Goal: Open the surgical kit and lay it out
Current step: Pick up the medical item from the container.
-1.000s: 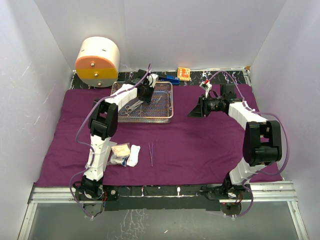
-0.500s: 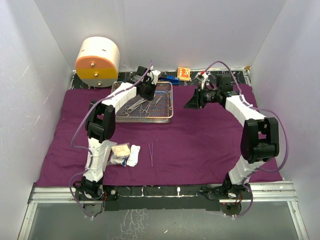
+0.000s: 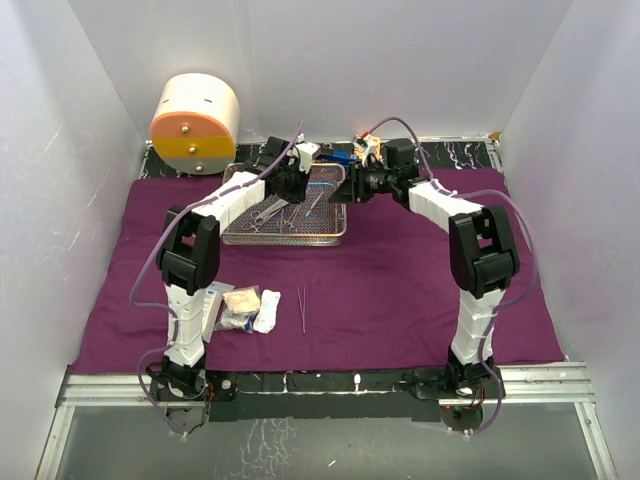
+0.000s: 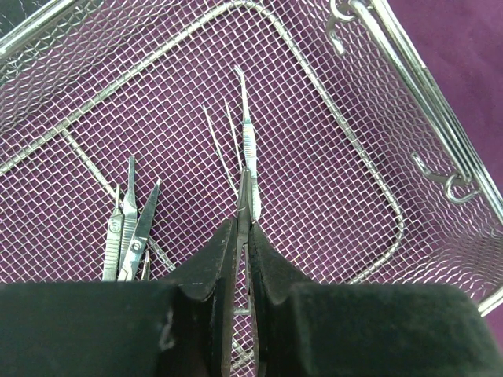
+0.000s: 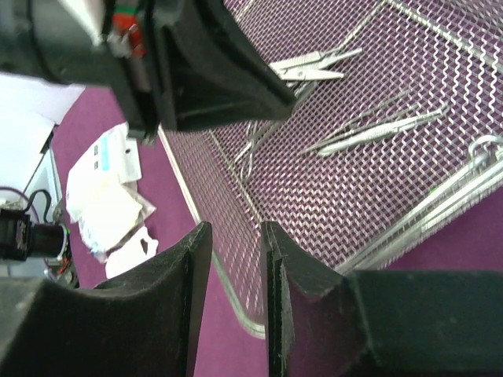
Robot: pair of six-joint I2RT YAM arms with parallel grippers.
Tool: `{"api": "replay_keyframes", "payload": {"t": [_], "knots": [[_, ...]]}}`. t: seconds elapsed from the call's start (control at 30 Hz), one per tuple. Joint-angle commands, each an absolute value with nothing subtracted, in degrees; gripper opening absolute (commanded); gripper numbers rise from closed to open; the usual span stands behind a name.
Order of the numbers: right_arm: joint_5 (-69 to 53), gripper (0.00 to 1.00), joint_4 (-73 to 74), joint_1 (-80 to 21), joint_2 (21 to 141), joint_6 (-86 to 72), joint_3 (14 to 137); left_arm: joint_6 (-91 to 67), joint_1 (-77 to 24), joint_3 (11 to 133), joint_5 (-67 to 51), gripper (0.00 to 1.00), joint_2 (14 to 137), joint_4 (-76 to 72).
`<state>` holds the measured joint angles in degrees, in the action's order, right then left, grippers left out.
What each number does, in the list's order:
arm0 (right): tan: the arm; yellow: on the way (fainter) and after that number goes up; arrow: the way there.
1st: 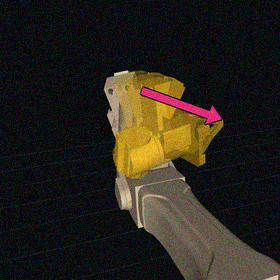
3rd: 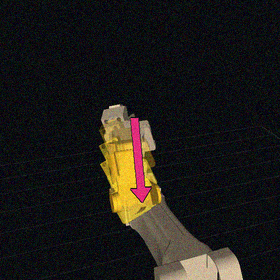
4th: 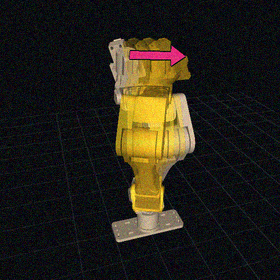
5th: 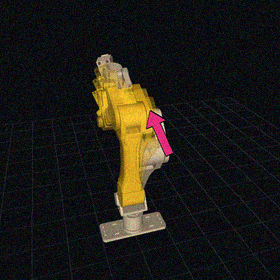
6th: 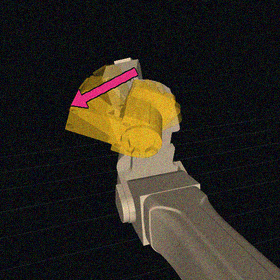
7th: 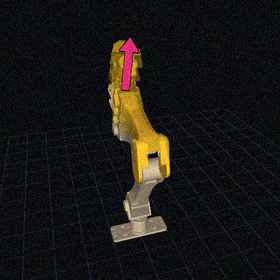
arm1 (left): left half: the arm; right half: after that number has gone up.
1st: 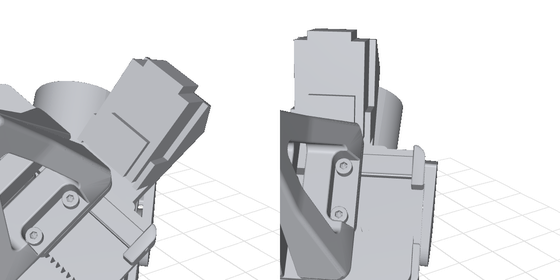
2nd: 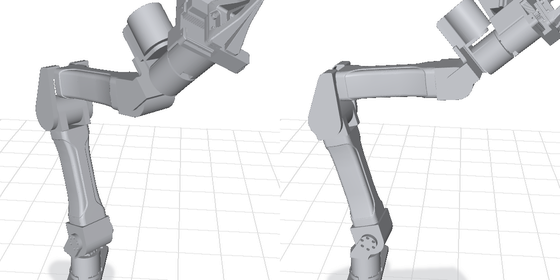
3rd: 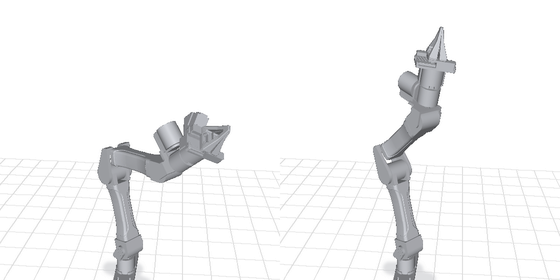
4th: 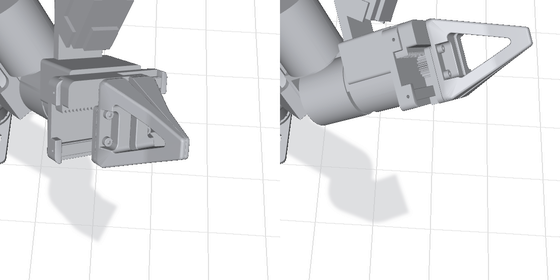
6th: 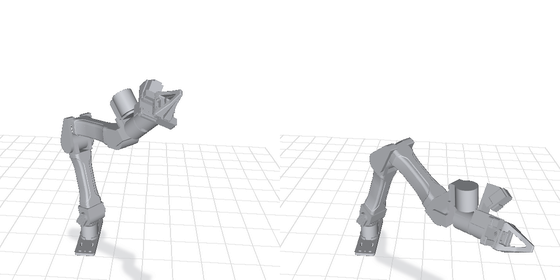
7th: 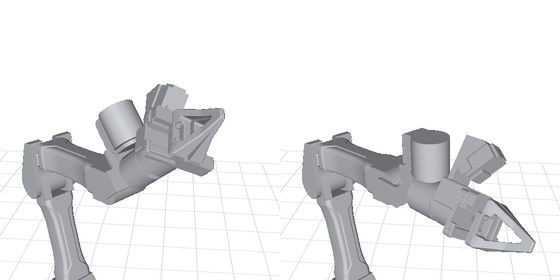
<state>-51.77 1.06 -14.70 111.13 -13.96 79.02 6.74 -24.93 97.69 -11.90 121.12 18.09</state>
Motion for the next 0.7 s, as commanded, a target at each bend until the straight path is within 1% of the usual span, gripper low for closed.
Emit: {"api": "replay_keyframes", "payload": {"t": [0.0,0.4,0.67], "knots": [[-47.86,0.3,-5.51,-17.08,114.54,-20.32,85.83,7.54,-24.96,96.32,-14.2,0.0,115.48,15.48],[-41.03,0.35,-6.68,-18.63,122.76,-23.58,93.57,6.67,-24.96,94.15,-15.15,0.0,114.53,14.33],[-41.84,0.36,-6.75,-19.15,126.72,-24.83,96.59,6.02,-24.98,93.78,-15.37,0.0,113.94,14.0]]}}
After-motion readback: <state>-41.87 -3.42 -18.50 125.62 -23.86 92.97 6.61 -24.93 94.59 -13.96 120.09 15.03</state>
